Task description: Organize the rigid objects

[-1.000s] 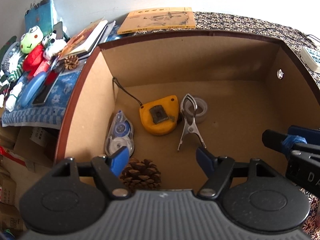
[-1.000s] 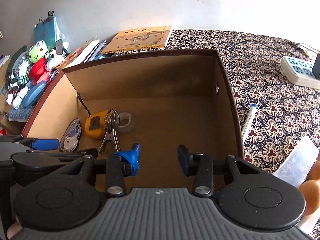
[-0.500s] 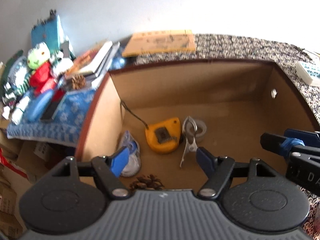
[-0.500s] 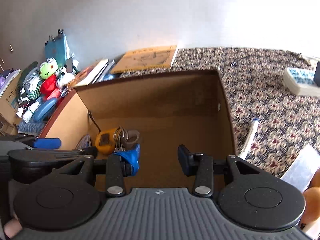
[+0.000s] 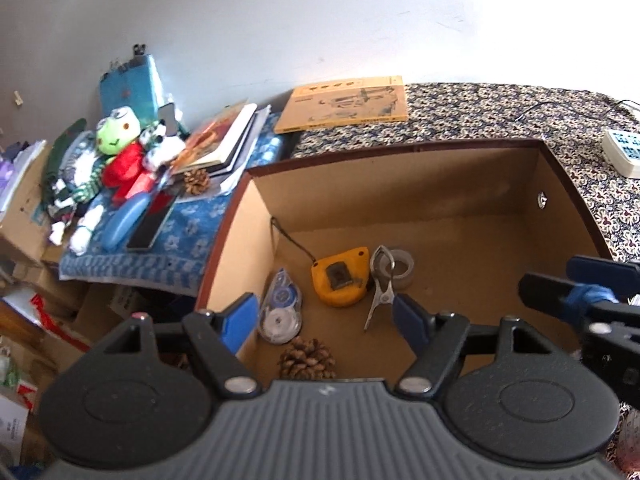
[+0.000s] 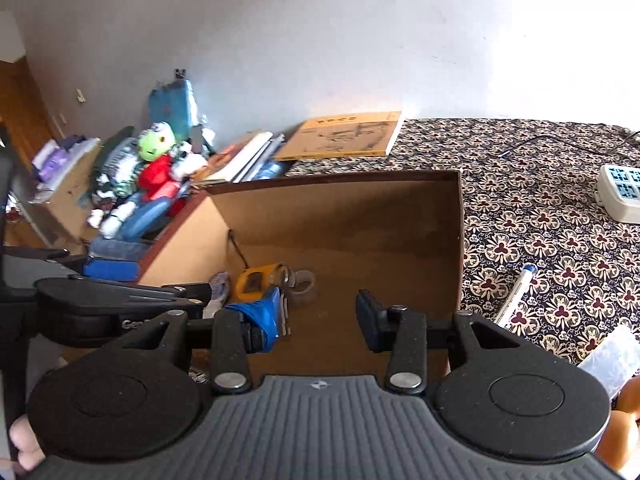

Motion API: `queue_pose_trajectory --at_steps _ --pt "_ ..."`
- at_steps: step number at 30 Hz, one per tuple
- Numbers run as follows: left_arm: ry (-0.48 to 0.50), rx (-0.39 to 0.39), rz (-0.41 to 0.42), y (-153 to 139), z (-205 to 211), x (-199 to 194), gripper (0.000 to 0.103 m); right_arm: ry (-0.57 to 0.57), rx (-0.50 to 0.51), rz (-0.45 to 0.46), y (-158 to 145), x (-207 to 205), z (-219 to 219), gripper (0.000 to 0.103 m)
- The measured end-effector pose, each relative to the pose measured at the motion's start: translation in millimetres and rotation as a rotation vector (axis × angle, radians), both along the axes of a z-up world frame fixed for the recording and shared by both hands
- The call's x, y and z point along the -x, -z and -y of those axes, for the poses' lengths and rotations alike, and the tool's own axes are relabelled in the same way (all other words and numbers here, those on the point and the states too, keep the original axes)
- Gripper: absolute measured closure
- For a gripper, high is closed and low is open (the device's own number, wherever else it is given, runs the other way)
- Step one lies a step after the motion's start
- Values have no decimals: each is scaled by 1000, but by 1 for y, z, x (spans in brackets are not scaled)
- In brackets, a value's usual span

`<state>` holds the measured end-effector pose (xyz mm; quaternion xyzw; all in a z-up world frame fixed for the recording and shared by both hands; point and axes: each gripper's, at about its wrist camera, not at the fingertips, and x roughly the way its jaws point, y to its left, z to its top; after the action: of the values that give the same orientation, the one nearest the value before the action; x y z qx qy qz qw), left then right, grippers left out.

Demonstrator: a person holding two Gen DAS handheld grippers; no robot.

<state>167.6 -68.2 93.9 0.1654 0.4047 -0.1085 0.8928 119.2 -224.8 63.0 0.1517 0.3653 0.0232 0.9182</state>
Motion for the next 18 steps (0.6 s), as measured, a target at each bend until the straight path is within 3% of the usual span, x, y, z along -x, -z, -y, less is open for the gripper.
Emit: queue_pose_trajectory --at_steps 11,18 --pt "-98 5 -8 -10 9 37 28 -82 -7 30 -14 38 14 77" --pt "-95 -6 11 -12 3 51 28 -74 -55 30 -15 47 13 77"
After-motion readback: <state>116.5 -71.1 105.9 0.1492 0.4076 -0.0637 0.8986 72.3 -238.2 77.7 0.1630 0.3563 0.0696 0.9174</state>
